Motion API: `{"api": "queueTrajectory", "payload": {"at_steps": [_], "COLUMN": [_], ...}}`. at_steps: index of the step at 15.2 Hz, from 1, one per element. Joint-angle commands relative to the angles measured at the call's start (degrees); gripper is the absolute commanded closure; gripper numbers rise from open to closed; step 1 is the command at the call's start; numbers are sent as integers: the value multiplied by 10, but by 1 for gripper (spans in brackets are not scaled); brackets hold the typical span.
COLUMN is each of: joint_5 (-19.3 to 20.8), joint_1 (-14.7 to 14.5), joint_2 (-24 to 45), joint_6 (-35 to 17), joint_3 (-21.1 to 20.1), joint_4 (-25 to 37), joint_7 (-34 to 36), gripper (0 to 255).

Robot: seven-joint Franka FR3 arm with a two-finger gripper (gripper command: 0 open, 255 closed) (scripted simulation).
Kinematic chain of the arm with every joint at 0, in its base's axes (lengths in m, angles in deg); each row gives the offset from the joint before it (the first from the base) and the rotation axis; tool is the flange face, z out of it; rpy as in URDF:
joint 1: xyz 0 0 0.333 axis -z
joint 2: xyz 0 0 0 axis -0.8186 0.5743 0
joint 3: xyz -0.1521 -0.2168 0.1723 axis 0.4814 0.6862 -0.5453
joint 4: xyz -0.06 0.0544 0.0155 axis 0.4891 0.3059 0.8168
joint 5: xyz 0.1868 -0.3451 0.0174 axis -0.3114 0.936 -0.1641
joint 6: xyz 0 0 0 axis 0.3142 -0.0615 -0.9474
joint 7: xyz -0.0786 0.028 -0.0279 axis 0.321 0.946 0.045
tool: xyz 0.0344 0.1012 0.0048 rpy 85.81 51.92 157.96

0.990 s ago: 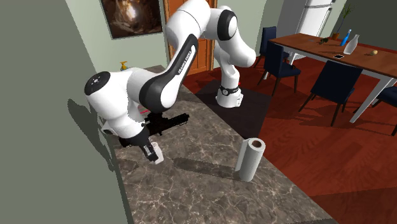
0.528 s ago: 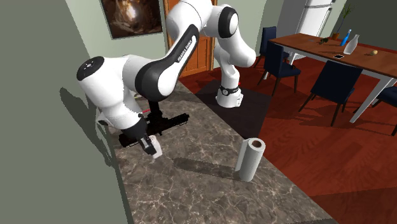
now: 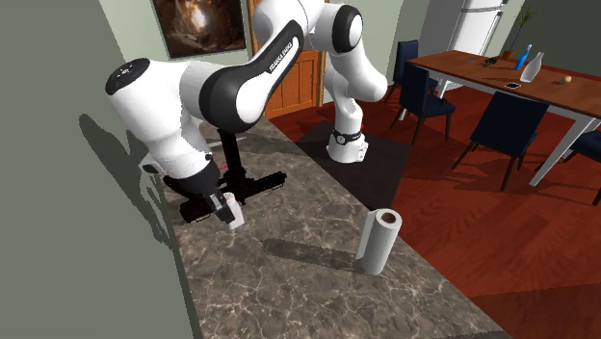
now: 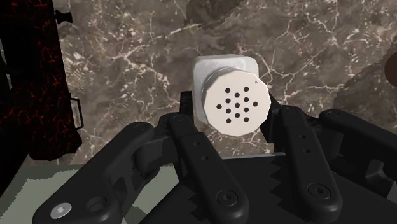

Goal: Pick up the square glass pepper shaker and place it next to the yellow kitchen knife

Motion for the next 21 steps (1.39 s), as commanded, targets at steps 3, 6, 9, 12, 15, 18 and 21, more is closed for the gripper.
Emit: {"api": "queueTrajectory", "payload": {"at_steps": [3,6,9,12,15,18,21], "joint_5": [0,0,3,7,13,21,31], "joint_1": [22,40,57,74,92,109,128], "joint_2": [-75,-127,-175,-217,-256,-292,-323], "joint_6": [-41,-67,-89,-106,-120,-131,-140], "joint_3": [8,16,26,38,52,68,85], "joint_4": [-117,-198,-267,-328,-381,-428,-469], "joint_7": [-30,-56,-83,-111,-141,-171,-202], "gripper": [255,255,255,255,255,255,255]}}
